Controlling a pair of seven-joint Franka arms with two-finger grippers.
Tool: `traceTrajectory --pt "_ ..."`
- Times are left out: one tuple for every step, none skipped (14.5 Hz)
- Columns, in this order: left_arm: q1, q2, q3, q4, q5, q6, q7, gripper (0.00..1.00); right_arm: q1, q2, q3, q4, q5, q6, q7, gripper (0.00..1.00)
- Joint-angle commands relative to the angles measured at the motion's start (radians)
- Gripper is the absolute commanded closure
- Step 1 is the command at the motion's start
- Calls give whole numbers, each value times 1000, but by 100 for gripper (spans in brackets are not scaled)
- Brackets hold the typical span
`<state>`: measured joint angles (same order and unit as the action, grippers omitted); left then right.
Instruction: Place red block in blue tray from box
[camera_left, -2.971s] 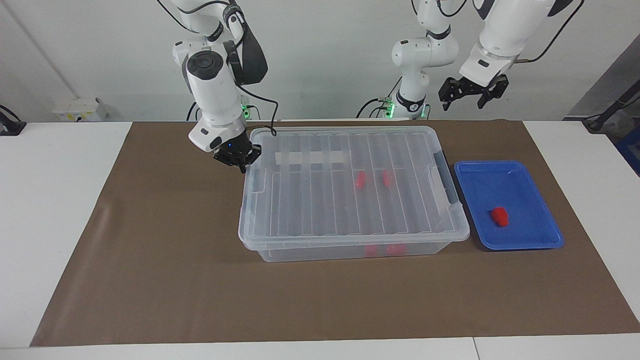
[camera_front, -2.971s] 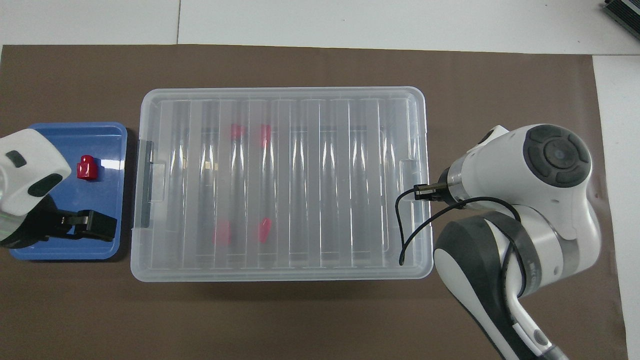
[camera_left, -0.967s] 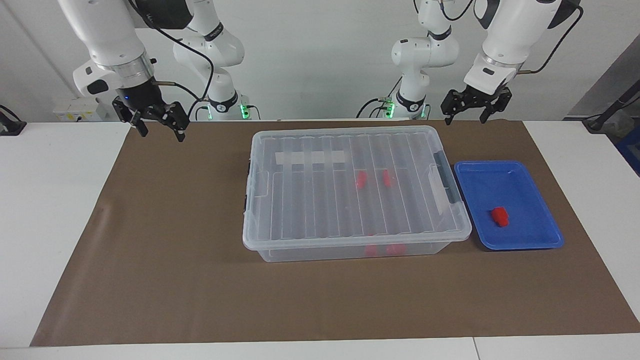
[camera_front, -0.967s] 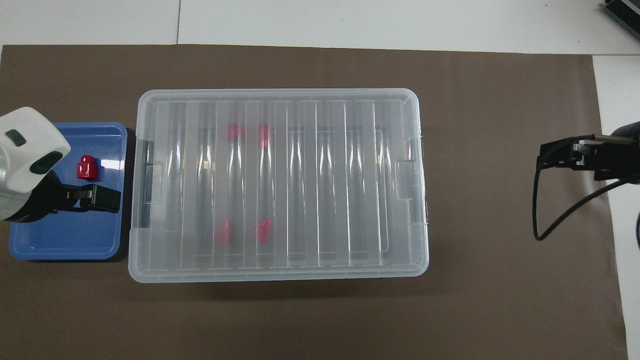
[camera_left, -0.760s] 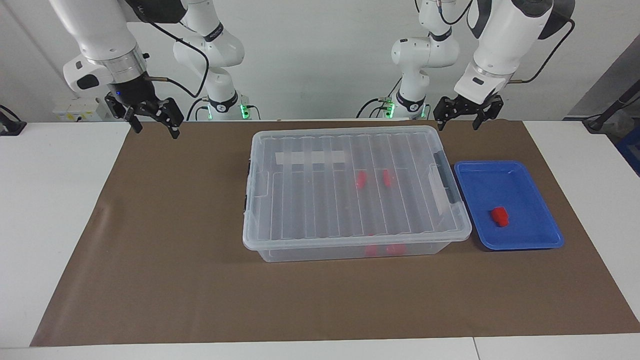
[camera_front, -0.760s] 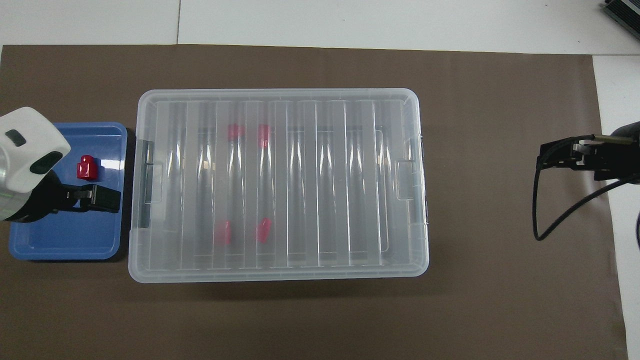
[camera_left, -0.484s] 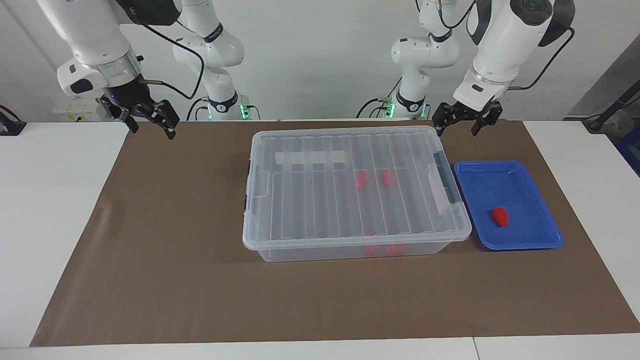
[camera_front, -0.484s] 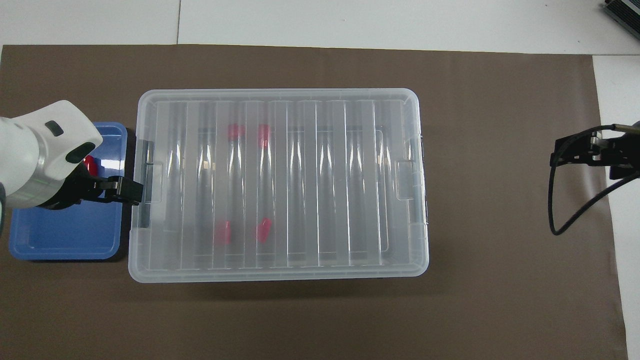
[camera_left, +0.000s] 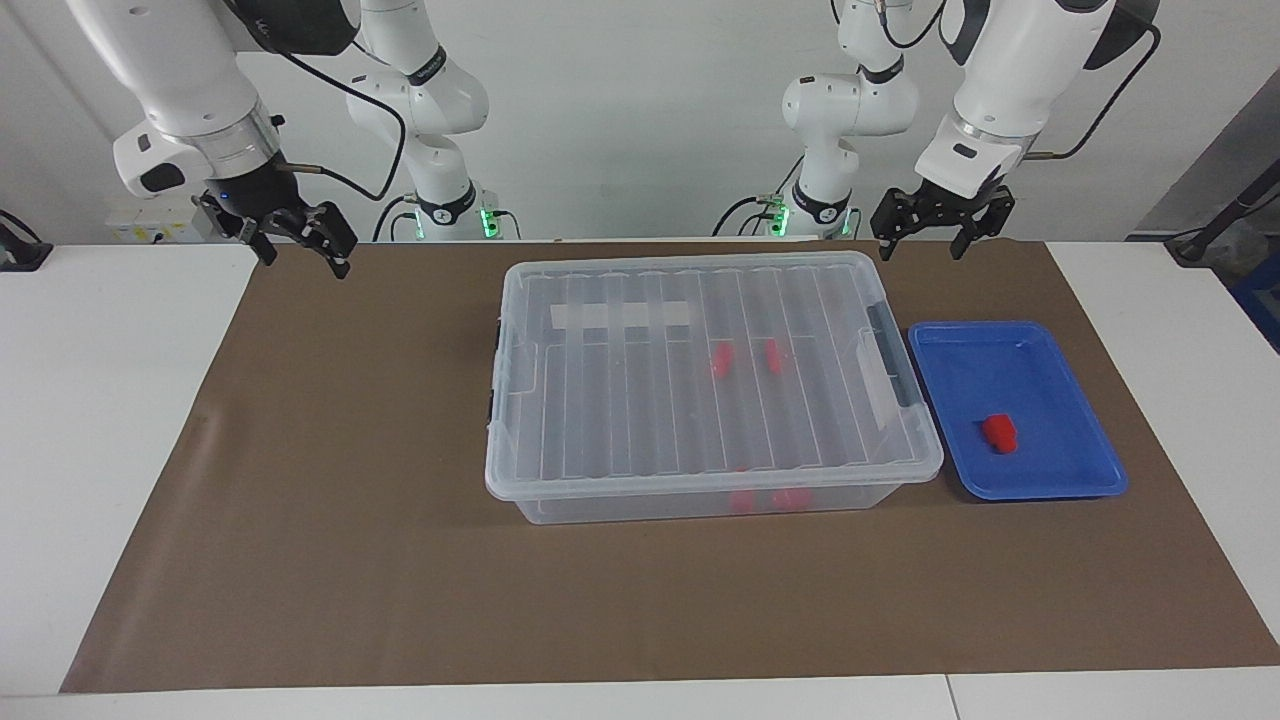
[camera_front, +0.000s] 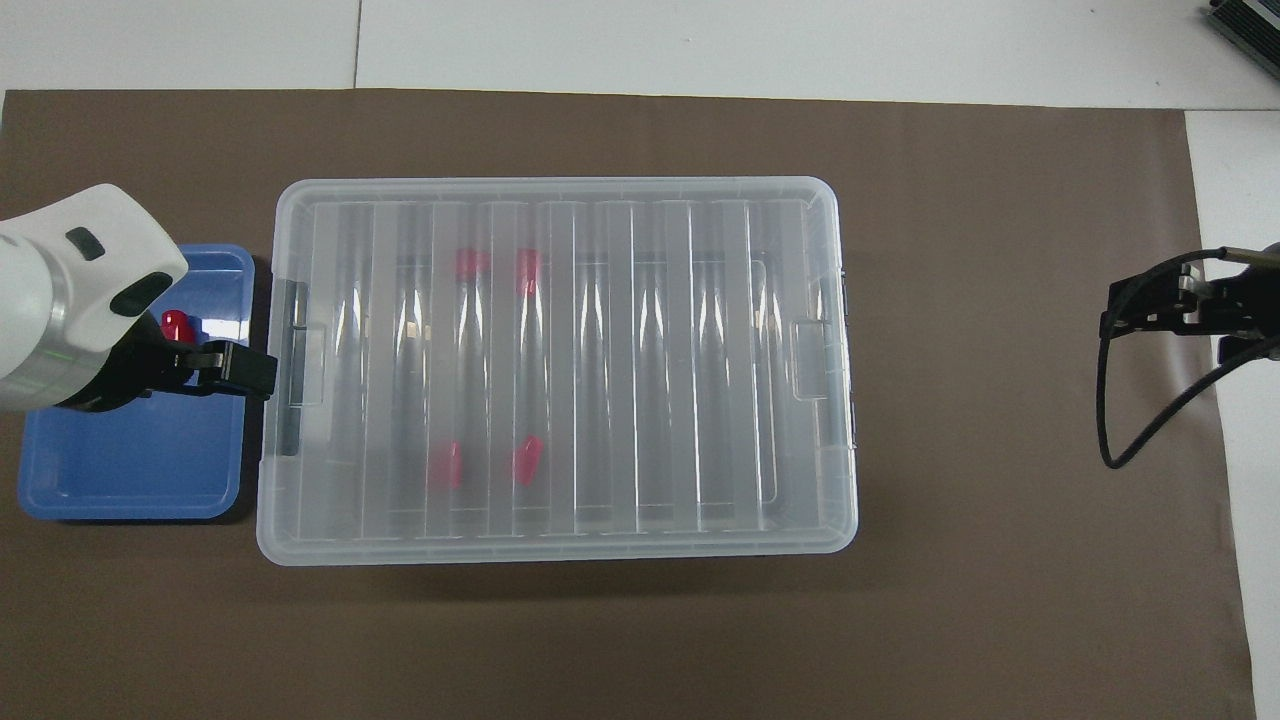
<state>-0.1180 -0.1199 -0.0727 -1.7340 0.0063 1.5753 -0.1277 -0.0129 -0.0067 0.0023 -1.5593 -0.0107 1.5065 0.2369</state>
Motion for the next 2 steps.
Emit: traceTrajectory --pt "34 -9 4 -3 -6 -12 -4 0 -16 -15 10 -19 -5 -5 10 0" --pt "35 -9 5 -3 -6 -12 -4 0 -15 -15 10 -19 -5 -3 12 0"
